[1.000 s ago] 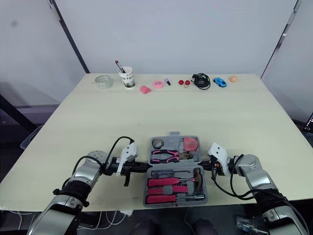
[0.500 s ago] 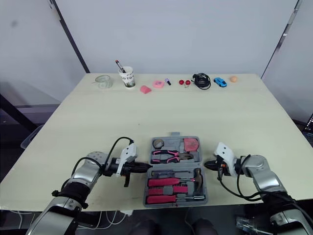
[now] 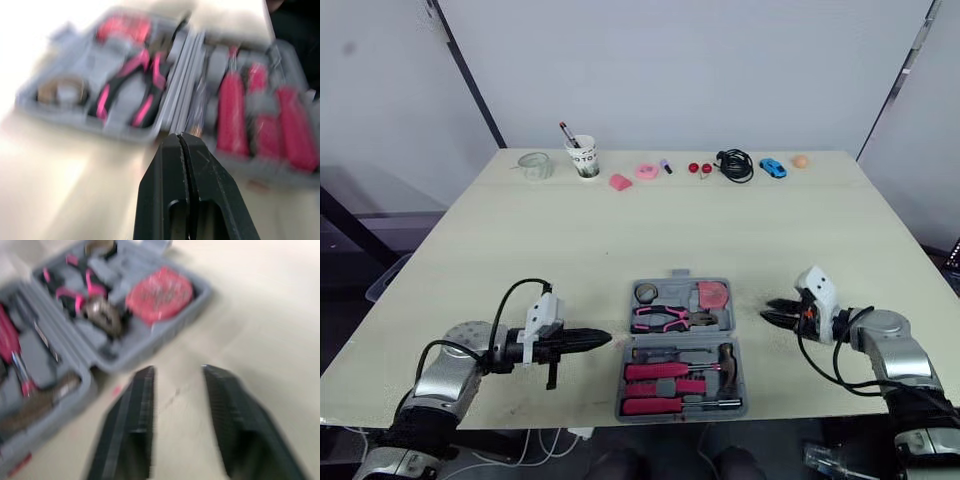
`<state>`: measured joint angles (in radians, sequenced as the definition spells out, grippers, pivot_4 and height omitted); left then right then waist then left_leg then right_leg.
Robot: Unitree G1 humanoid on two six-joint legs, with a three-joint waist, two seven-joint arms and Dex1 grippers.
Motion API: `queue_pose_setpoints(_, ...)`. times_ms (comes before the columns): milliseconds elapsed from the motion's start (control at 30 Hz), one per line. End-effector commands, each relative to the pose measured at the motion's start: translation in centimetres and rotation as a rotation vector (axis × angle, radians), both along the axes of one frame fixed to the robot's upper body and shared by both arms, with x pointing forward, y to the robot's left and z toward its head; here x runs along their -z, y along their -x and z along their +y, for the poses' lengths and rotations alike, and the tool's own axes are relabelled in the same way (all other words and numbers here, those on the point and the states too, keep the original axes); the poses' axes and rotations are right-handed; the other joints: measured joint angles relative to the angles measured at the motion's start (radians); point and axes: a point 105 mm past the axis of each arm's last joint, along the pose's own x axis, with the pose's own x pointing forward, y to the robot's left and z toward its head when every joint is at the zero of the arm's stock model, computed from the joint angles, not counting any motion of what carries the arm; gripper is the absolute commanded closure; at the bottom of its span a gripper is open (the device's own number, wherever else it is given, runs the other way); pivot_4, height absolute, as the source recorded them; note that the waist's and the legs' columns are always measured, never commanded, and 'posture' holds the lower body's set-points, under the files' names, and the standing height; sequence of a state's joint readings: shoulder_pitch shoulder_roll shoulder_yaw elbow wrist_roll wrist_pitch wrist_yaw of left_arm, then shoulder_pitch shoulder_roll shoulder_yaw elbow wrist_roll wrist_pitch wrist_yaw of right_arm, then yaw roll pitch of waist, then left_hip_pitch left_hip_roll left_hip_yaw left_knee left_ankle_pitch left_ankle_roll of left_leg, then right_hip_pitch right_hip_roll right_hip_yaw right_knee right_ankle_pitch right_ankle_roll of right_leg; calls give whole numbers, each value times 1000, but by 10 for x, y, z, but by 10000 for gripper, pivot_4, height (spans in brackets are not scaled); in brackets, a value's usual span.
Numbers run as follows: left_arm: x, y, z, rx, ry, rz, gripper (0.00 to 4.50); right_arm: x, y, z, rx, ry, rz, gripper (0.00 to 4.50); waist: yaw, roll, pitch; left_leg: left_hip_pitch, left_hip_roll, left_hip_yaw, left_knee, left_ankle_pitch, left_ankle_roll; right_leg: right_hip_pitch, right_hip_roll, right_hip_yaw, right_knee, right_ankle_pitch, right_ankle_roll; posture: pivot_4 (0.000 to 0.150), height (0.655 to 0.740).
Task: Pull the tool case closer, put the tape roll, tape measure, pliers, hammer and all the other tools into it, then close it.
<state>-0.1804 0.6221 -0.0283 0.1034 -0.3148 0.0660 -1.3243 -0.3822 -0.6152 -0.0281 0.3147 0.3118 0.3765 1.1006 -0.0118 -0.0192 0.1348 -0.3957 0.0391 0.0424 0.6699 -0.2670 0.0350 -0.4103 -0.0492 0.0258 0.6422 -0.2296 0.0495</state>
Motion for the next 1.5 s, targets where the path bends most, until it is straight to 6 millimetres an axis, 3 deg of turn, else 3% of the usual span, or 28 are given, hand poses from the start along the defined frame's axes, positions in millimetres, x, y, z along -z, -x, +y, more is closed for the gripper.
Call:
queue_pose_setpoints(33,-7,7,-14,51,2,-18,45000,-13,-10,2,23,-38,-6,11200,0,0,0,0,0,0,0,0,0,0,0,0,0,0,0,1500,7400)
queue_pose_setpoints(67,-6,11,-20,74,-2,-13,45000,-14,-14,5,23,-51,9,7824,0,0,0,0,-1,1,0,0,0,0,1,0,0,0,0,1500,7400)
queue_pose_setpoints(100,-5,13,-24,89,-4,-9,45000,-15,-17,8,22,-60,20,1197,-1,1,0,0,-1,2,0,0,0,0,1,-1,0,0,0,1500,7400)
queue_pose_setpoints(133,-2,17,-30,116,-17,-9,45000,-17,-20,12,16,-75,35,450,-1,1,0,0,-1,2,0,0,0,0,1,0,0,0,0,1500,7400)
queue_pose_setpoints(267,12,26,-54,143,-33,11,45000,-14,-34,32,-23,-87,117,450,-2,2,1,0,-2,4,0,0,0,0,2,0,0,0,0,1500,7400)
queue_pose_setpoints(433,26,36,-66,148,-59,39,45000,-6,-49,49,-17,-67,194,450,-2,2,1,0,-2,4,-1,0,0,0,2,0,0,0,0,1500,7400)
queue_pose_setpoints(600,35,38,-70,124,-76,81,45000,7,-58,59,-5,-30,278,450,-1,3,2,-1,-2,4,-1,0,0,0,2,0,0,0,0,1500,7400)
queue_pose_setpoints(833,55,43,-68,128,-167,132,45000,20,-54,73,-36,-63,382,450,-5,3,2,0,-2,4,-1,0,0,0,2,0,0,0,0,1500,7400)
queue_pose_setpoints(1033,63,45,-68,135,-198,152,45000,17,-52,87,-55,-186,445,450,-7,3,1,1,-1,4,-1,0,0,0,3,0,0,0,0,1500,7400)
queue_pose_setpoints(1500,68,45,-66,138,-211,161,45000,15,-51,94,-64,-249,464,450,-18,3,1,1,-1,4,-1,0,0,0,2,0,0,0,0,1500,7400)
